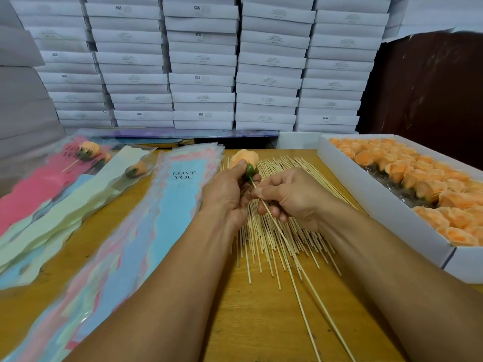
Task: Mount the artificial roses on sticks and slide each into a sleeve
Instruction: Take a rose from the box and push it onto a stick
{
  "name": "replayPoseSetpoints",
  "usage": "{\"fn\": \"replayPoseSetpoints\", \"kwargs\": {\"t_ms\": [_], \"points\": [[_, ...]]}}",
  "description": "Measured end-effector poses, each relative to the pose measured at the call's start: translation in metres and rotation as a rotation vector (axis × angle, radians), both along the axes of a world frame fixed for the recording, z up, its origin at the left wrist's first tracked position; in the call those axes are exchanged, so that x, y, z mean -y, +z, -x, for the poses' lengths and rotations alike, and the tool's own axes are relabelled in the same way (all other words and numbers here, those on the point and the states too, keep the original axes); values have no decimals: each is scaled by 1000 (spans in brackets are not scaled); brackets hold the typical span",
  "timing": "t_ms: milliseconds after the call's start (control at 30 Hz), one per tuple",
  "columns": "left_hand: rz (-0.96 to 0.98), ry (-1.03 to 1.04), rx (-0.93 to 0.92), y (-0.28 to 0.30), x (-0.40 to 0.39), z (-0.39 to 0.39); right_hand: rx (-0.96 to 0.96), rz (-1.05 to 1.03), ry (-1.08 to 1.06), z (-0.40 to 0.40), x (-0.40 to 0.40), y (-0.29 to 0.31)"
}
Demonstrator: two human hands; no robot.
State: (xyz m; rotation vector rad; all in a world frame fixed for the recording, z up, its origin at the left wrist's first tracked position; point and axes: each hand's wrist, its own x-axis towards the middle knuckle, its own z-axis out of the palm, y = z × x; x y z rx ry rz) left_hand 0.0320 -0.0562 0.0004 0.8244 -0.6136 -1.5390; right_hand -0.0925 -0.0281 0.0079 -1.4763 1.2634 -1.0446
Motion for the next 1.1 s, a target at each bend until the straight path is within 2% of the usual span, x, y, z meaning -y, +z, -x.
{"fn": "replayPoseSetpoints", "kwargs": {"t_ms": [167, 233, 433, 500, 600, 667, 700, 767, 800, 900, 933, 967, 1000, 1033, 1067, 1100], "points": [[-39, 31, -3, -4, -1, 4, 60, -116, 57, 6, 0, 3], [-29, 82, 108, -5, -2, 7, 113, -154, 84, 9, -1, 5], [181, 356, 926, 5, -2, 11, 217, -194, 56, 17, 2, 9], [197, 269, 1252, 17, 4, 13, 239, -200, 58, 18, 3, 9], [237, 20, 1757, 33, 6, 15, 249, -200, 40, 20, 5, 8], [295, -107, 1905, 44, 9, 7, 250, -193, 26, 22, 5, 7], [297, -145, 1918, 49, 12, 1, 249, -191, 18, 23, 6, 7], [209, -180, 1832, 55, 22, -16, 252, -193, 5, 26, 8, 6], [111, -175, 1618, 56, 29, -25, 255, -196, 7, 27, 9, 5], [-152, 31, 491, 62, 47, -46, 254, -200, 20, 27, 12, 3], [-190, 116, 219, 64, 53, -52, 252, -197, 22, 27, 12, 3], [-200, 179, 37, 66, 57, -58, 253, -194, 23, 26, 13, 2], [-202, 215, -72, 69, 59, -60, 257, -192, 22, 25, 13, 2], [-211, 223, -81, 74, 60, -60, 262, -191, 21, 25, 14, 2], [-187, 223, 36, 77, 58, -56, 263, -190, 20, 26, 14, 2], [-101, 233, 322, 81, 56, -51, 261, -189, 19, 26, 14, 2]]}}
